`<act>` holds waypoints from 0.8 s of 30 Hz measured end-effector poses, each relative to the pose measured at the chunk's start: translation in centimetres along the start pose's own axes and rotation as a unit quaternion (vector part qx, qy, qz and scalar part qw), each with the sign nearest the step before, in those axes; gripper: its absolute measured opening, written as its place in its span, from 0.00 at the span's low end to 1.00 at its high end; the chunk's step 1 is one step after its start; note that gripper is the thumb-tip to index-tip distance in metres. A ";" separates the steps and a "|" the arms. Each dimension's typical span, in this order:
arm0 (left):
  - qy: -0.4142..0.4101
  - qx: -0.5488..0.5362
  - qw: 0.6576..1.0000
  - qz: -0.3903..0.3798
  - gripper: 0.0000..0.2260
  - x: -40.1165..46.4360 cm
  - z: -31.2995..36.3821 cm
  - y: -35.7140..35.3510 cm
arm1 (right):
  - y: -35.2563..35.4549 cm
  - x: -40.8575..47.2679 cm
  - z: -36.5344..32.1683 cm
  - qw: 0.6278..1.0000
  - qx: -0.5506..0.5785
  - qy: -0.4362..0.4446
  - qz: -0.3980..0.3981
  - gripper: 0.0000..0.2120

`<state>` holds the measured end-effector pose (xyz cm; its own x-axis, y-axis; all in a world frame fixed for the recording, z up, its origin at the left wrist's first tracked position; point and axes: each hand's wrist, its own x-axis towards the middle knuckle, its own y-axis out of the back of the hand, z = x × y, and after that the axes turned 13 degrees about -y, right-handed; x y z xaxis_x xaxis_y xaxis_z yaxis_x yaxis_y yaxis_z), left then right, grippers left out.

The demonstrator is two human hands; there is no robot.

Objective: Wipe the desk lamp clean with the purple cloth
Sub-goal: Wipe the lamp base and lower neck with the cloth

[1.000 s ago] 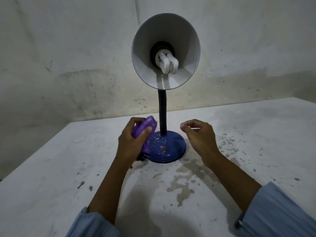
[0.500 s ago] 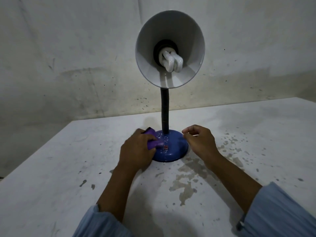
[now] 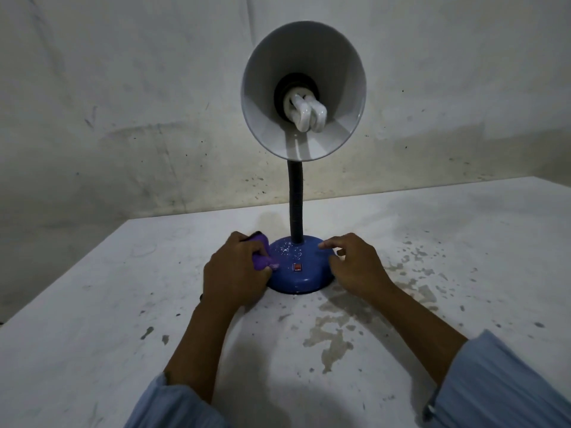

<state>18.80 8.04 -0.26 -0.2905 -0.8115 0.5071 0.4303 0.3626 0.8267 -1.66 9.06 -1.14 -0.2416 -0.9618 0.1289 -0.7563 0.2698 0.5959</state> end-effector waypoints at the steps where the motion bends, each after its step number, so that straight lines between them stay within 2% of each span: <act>1: -0.006 -0.015 1.000 0.016 0.14 0.0 0.0 0.2 | -0.1 -0.1 0.1 0.999 -0.035 0.012 -0.004 0.12; 3: -0.064 -0.109 0.992 0.018 0.11 0.0 0.4 0.6 | -0.2 -0.2 0.2 0.994 -0.105 0.035 -0.004 0.12; 5: -0.120 -0.196 0.972 -0.044 0.15 0.1 1.4 0.7 | -0.2 -0.2 0.1 0.988 -0.146 0.048 0.003 0.12; 8: -0.148 -0.173 0.964 -0.135 0.15 0.0 2.4 0.5 | 0.1 -0.3 0.1 0.988 -0.148 0.055 0.003 0.12; 14: -0.141 -0.032 0.985 -0.097 0.14 -1.1 2.3 0.3 | 0.3 -0.3 0.3 0.991 -0.120 0.061 -0.007 0.10; 17: -0.095 0.005 0.993 -0.066 0.14 -1.8 1.5 1.0 | 0.3 -0.3 0.4 0.991 -0.114 0.063 -0.010 0.10; 20: -0.079 -0.033 0.995 -0.043 0.16 -2.3 1.2 1.3 | 0.3 -0.3 0.4 0.991 -0.116 0.068 -0.010 0.10; 24: -0.139 -0.087 0.985 -0.044 0.17 -2.4 4.0 0.0 | 0.4 0.0 0.4 0.993 -0.100 0.066 -0.006 0.11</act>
<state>16.02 11.80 -0.49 -0.5466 -0.6700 0.5023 0.5262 0.1918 0.8284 -2.21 9.19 -1.20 -0.1405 -0.9663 0.2157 -0.6197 0.2557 0.7420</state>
